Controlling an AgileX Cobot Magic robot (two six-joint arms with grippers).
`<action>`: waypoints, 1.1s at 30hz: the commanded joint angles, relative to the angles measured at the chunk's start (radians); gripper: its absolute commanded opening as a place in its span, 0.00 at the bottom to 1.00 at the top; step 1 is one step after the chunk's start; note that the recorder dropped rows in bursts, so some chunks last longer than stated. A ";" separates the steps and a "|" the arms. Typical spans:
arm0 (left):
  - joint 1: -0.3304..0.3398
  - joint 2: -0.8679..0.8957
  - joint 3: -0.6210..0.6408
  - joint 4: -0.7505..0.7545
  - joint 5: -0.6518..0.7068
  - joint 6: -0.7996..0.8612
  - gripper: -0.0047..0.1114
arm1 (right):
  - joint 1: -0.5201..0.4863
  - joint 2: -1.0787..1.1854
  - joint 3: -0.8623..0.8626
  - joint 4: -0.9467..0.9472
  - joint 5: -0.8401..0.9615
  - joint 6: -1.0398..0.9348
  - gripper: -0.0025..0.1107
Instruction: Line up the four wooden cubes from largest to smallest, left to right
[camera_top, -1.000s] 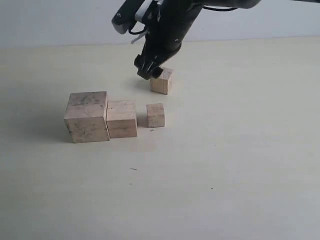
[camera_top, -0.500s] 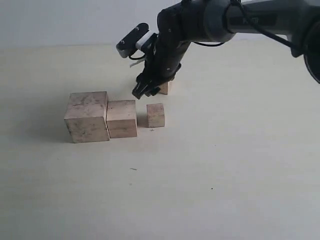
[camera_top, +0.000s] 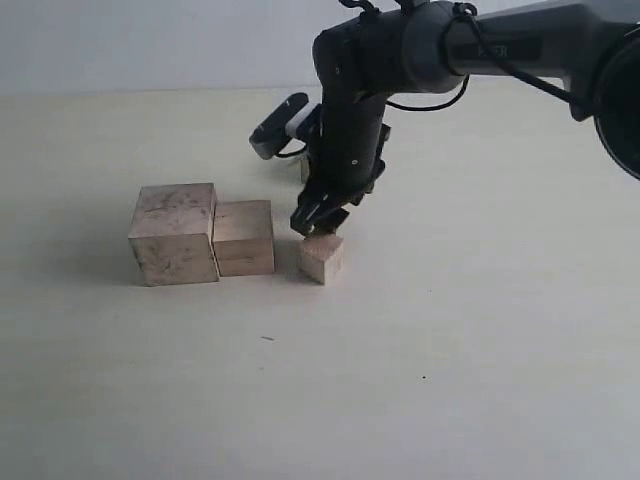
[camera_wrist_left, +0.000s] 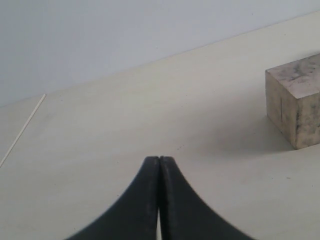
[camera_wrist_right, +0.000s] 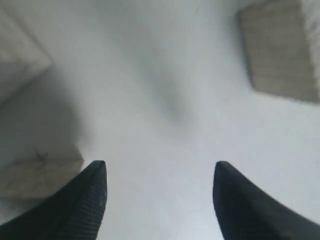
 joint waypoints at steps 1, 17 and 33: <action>-0.007 -0.005 0.000 0.001 -0.013 -0.003 0.04 | -0.002 -0.032 0.004 0.001 0.213 -0.051 0.54; -0.007 -0.005 0.000 0.001 -0.013 -0.003 0.04 | -0.011 -0.174 0.004 -0.131 -0.244 -0.057 0.54; -0.007 -0.005 0.000 0.001 -0.013 -0.003 0.04 | -0.245 -0.172 0.004 0.358 -0.150 -0.544 0.54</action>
